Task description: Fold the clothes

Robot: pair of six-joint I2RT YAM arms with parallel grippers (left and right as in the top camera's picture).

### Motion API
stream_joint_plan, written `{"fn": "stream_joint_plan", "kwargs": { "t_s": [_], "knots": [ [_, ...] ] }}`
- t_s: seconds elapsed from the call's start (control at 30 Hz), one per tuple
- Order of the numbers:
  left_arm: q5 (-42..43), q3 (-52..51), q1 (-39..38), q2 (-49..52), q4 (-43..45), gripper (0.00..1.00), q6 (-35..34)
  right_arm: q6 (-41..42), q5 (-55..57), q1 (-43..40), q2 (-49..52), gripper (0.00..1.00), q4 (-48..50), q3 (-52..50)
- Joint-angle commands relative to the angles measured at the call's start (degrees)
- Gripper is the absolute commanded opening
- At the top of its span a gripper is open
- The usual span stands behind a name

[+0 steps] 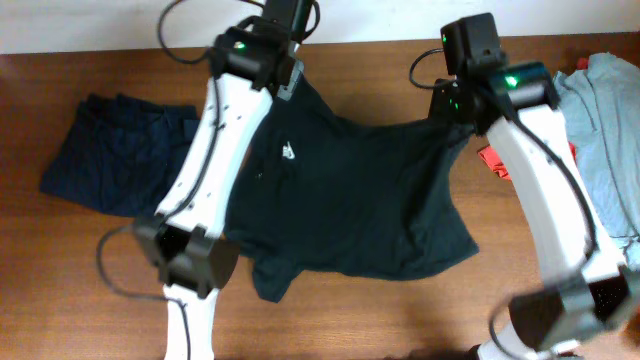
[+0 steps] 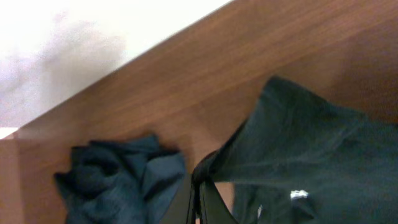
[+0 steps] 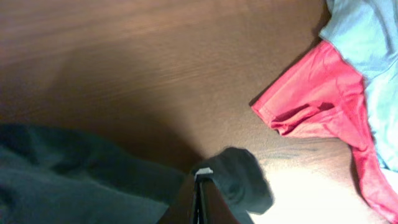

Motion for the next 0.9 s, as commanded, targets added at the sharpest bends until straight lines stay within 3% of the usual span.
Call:
{"fn": "stream_joint_plan", "kwargs": {
  "t_s": [0.0,0.03,0.1,0.13,0.17,0.2,0.23,0.27,0.6,0.8,0.87],
  "knots": [
    [0.4,0.4,2.0,6.8,3.1,0.03,1.2,-0.4,1.5,-4.2,6.2,0.11,2.9,0.2],
    [0.4,0.4,2.3,8.2,3.9,0.04,1.2,-0.4,1.5,-5.1,7.6,0.19,4.1,0.2],
    [0.4,0.4,3.1,10.5,5.2,0.14,1.2,-0.4,1.5,-6.8,10.3,0.47,6.1,0.2],
    [0.4,0.4,3.4,11.4,5.6,0.3,1.2,-0.4,1.5,-7.7,11.4,0.6,6.9,0.2],
    [0.3,0.4,3.8,12.0,5.6,0.43,1.2,-0.4,1.5,-8.5,12.1,0.64,7.2,0.2],
    [0.2,0.4,4.0,12.2,5.5,0.48,1.2,-0.4,1.5,-9.0,12.4,0.67,7.2,0.2],
    [0.2,0.4,4.5,12.2,5.1,0.7,1.2,-0.4,1.4,-9.7,12.6,0.7,6.8,0.2],
    [0.2,0.5,4.9,12.2,4.6,0.99,1.2,-0.6,1.2,-10.4,12.6,0.71,6.0,0.2],
    [1.9,8.9,9.8,6.9,-12.4,0.99,-4.2,-5.6,-14.7,-14.0,9.2,0.68,-5.0,0.3],
    [8.4,9.0,11.1,-7.9,-21.5,0.99,-4.6,-6.6,-16.5,-14.0,-1.5,0.68,-9.8,0.3],
    [8.4,8.9,11.3,-16.5,-26.0,0.99,-7.4,-6.6,-18.0,-14.0,-11.0,0.69,-11.3,0.2]
  ]
}}
